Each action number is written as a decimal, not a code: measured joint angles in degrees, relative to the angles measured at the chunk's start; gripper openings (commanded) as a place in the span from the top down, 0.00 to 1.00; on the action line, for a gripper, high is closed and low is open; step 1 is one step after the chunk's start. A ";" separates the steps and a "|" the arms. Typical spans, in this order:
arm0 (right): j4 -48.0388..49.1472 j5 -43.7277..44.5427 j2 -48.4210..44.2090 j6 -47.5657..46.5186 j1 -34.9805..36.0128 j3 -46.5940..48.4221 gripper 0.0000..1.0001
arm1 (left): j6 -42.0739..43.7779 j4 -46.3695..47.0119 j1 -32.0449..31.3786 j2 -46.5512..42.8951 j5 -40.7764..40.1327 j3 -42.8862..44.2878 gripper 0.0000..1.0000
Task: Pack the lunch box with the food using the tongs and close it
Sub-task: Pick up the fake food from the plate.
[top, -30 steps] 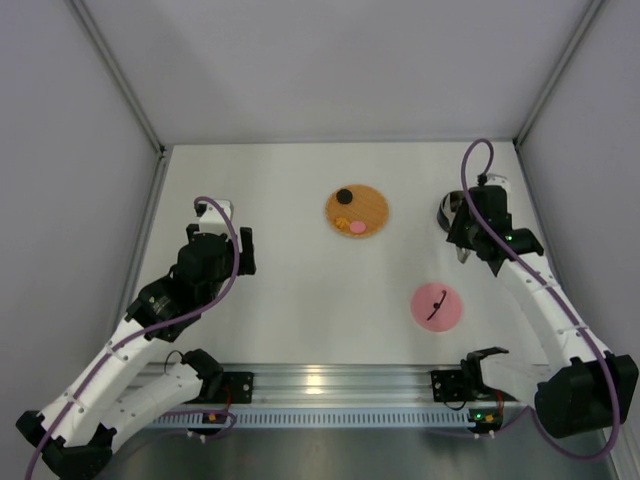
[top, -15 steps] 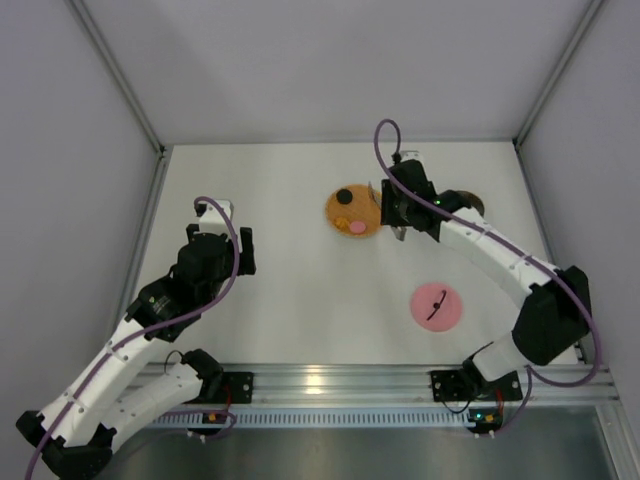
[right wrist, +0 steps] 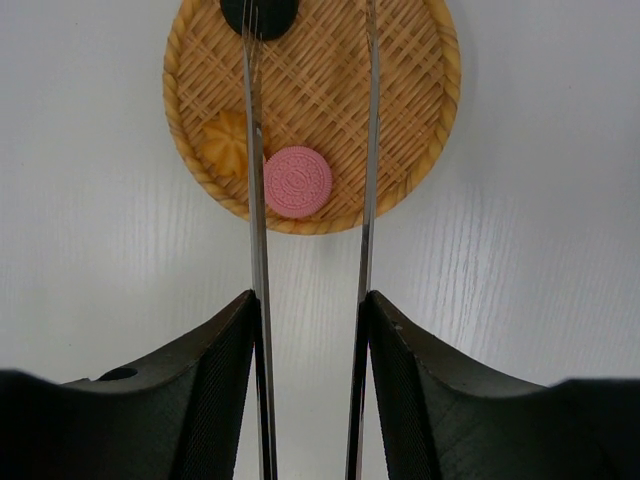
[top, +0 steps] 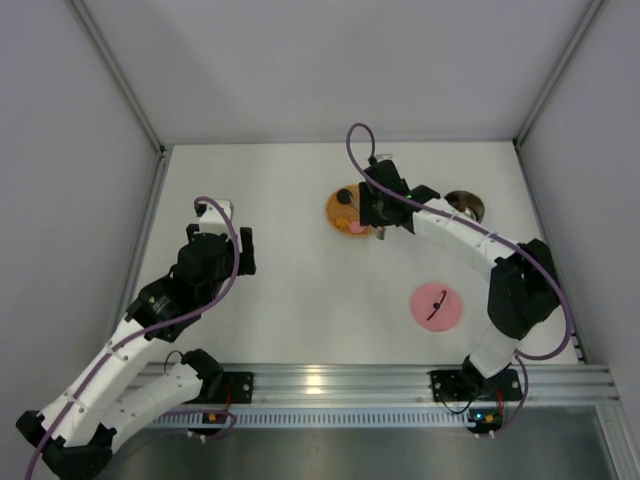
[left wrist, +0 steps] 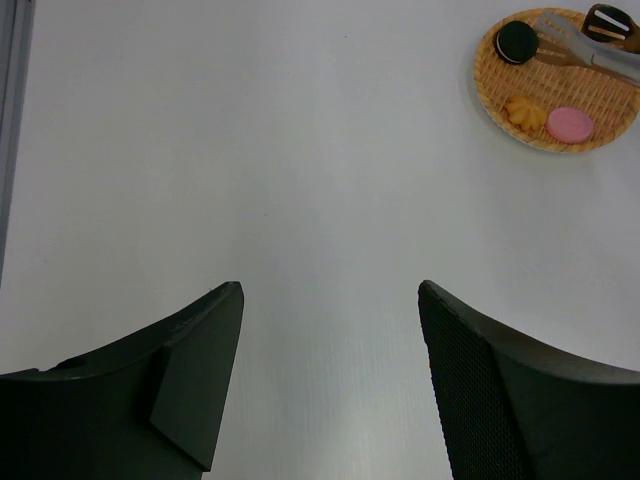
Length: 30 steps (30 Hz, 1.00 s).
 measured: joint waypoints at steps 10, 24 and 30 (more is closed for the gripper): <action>1.09 -0.37 2.62 0.39 0.50 3.72 0.53 | 0.00 0.00 0.00 0.00 0.00 0.00 0.24; 1.68 -1.27 5.95 0.46 0.68 5.09 0.52 | 0.00 0.00 0.00 0.00 -0.02 0.00 0.24; 2.03 -1.99 7.34 0.70 0.68 5.09 0.54 | 0.00 0.00 0.00 -0.02 -0.02 0.00 0.24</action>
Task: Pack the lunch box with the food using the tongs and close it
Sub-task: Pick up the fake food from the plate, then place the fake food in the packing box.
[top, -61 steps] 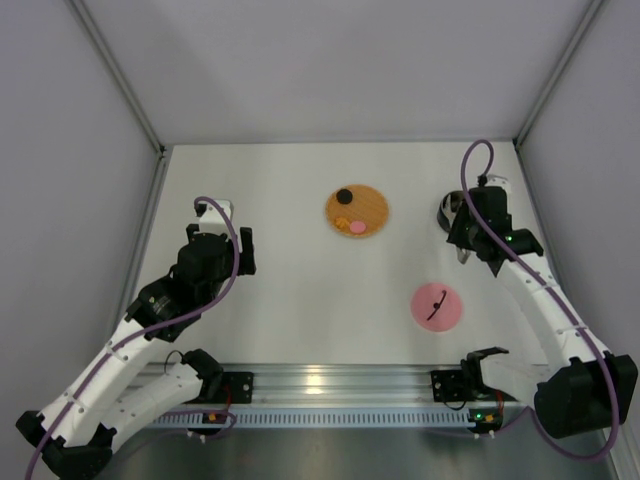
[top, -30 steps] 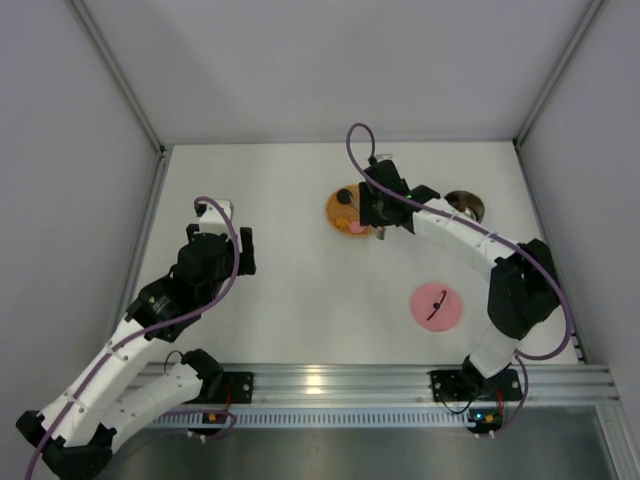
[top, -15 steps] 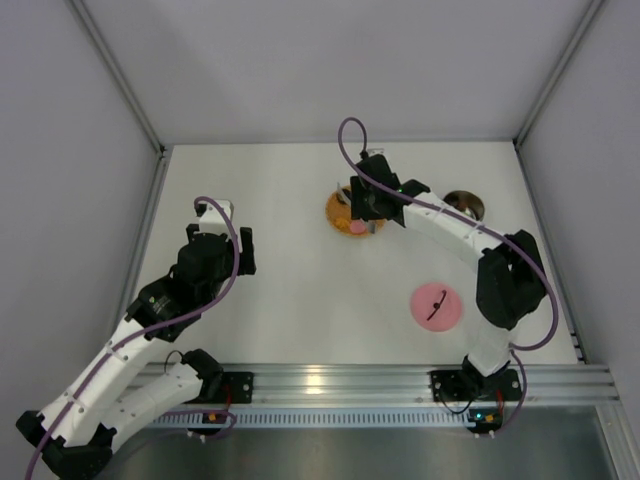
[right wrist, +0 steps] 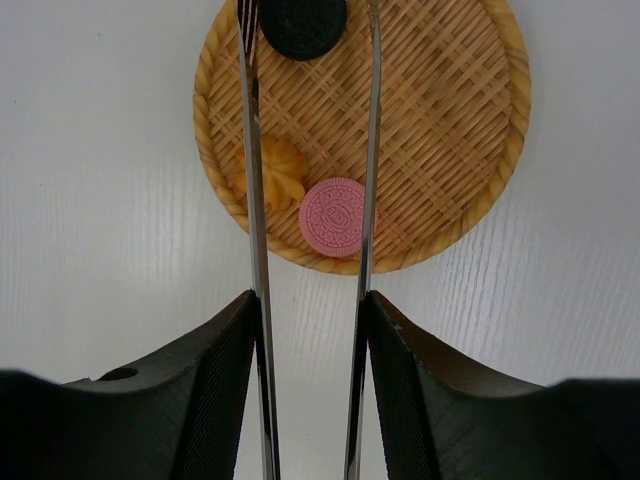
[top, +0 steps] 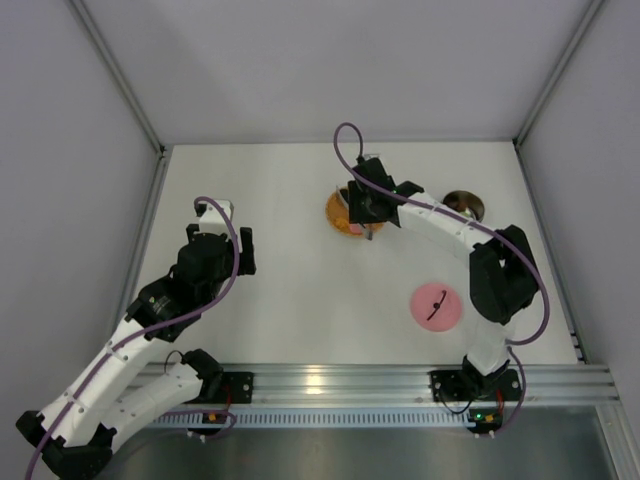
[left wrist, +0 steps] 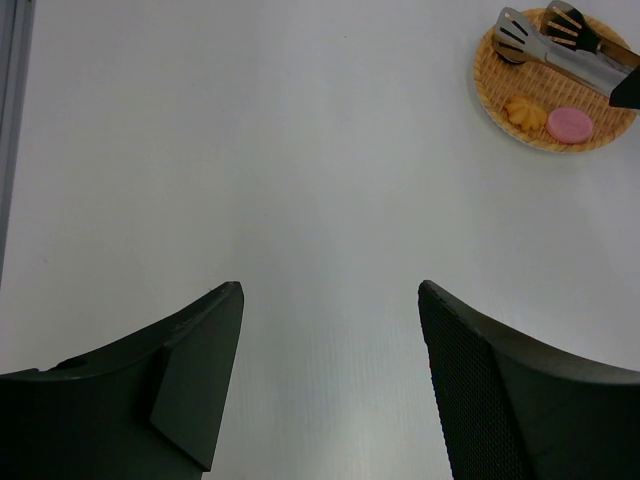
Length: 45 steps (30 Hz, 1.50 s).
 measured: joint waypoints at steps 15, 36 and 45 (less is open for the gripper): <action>0.28 -0.24 0.90 0.35 0.02 0.00 0.71 | 0.00 0.00 0.00 0.00 0.02 0.00 0.24; -3.17 7.08 -27.82 0.22 -4.70 -14.32 0.70 | 0.00 0.00 0.00 0.00 0.02 0.00 0.24; -7.50 7.58 -44.63 0.04 -18.99 -27.17 0.69 | 0.00 0.00 0.00 0.00 0.07 0.00 0.24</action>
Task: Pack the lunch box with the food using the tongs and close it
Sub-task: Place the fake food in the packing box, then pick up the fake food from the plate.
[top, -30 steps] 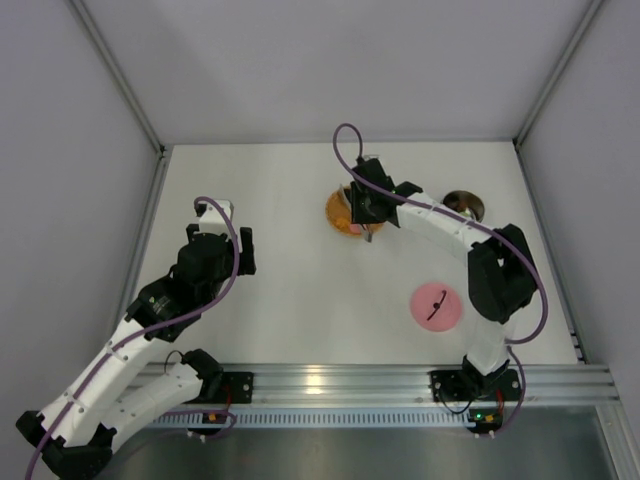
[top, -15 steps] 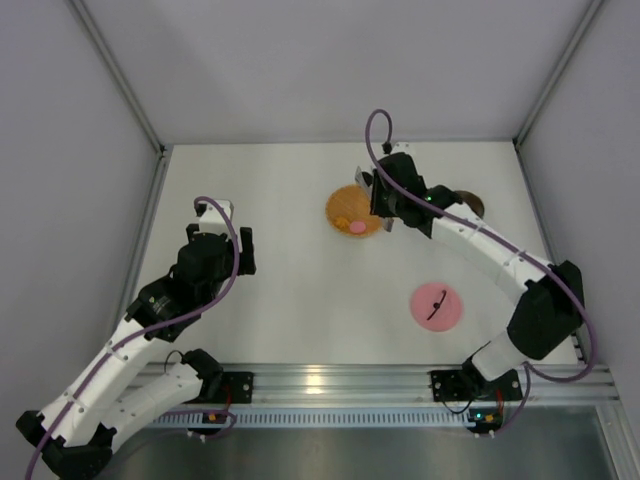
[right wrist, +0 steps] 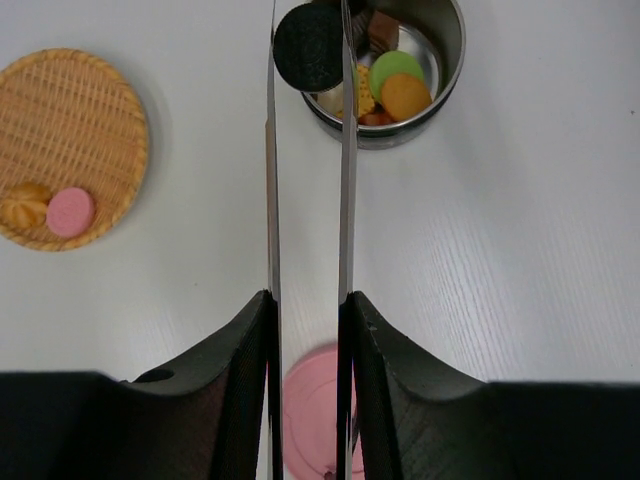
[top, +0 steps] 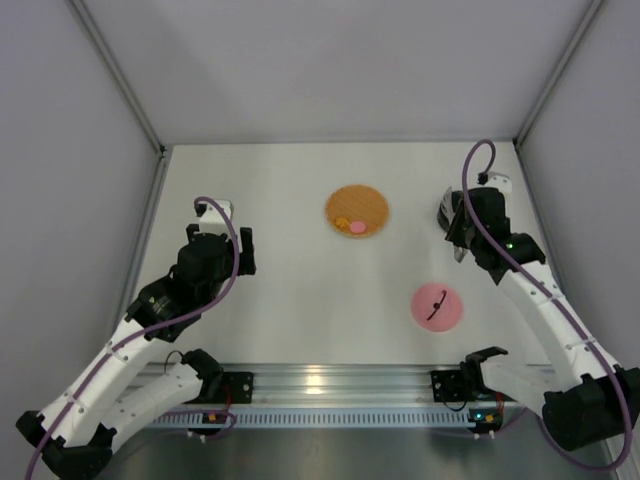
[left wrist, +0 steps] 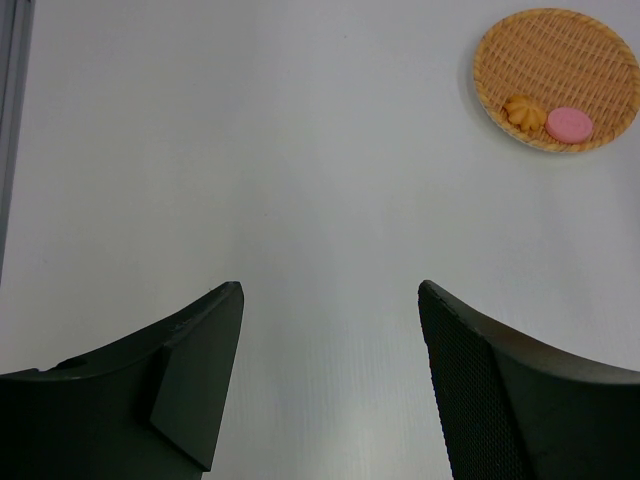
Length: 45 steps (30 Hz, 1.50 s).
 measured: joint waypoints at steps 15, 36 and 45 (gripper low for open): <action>0.66 -1.38 4.00 -1.46 -5.53 -2.91 0.70 | 0.00 0.00 0.00 0.00 -0.02 0.00 0.24; 1.03 -4.44 4.74 -2.47 -5.38 0.04 0.52 | 0.00 0.00 0.00 0.02 -0.04 0.00 0.24; 0.81 -4.31 3.63 -1.75 11.93 5.95 0.53 | 0.00 -0.02 0.00 0.04 -0.04 0.00 0.24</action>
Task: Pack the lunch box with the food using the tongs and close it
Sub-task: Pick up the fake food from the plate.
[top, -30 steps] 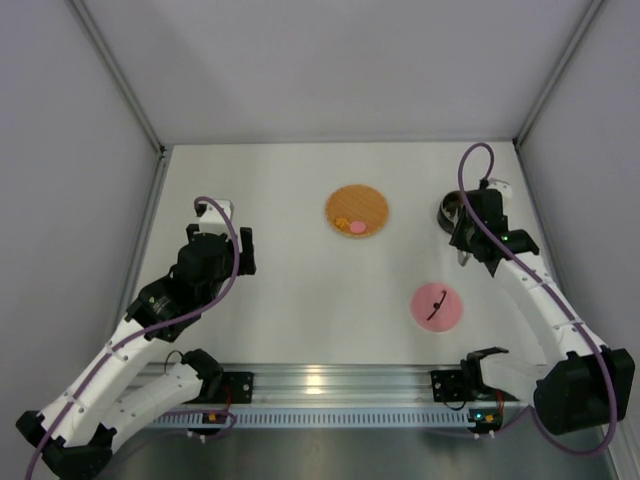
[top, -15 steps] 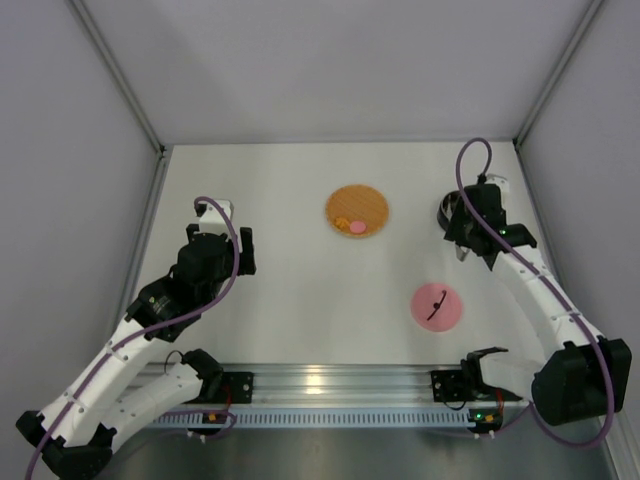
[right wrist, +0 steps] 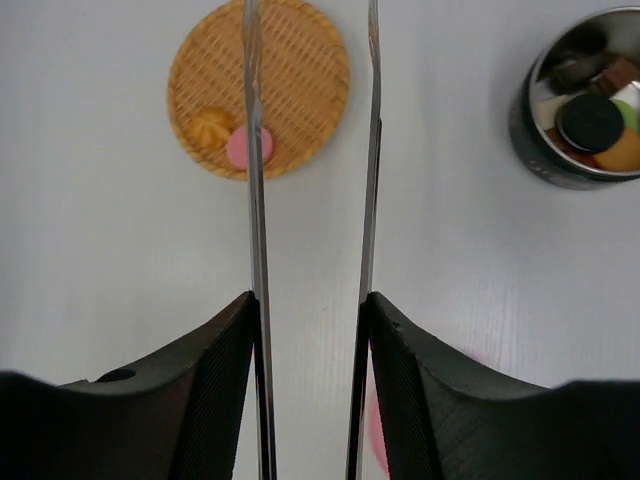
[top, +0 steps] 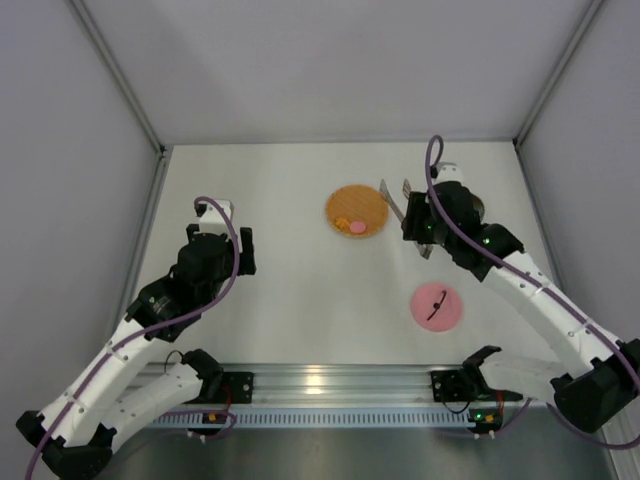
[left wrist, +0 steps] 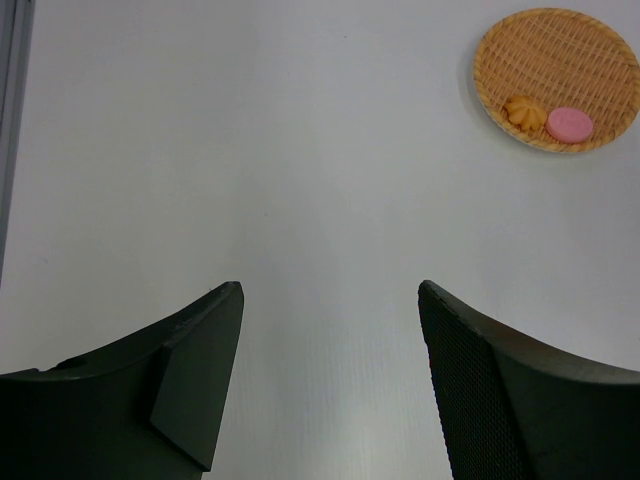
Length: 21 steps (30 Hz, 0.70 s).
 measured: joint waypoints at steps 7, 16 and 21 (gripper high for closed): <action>1.95 -2.12 8.02 1.29 8.90 0.74 0.53 | 0.00 0.02 0.00 0.00 0.00 0.00 0.24; 5.88 -5.66 17.31 2.01 11.96 1.42 0.52 | 0.00 0.02 0.00 0.00 0.00 0.00 0.24; 6.82 -6.12 19.67 2.05 12.50 2.93 0.52 | 0.00 0.02 0.00 0.00 0.00 0.00 0.24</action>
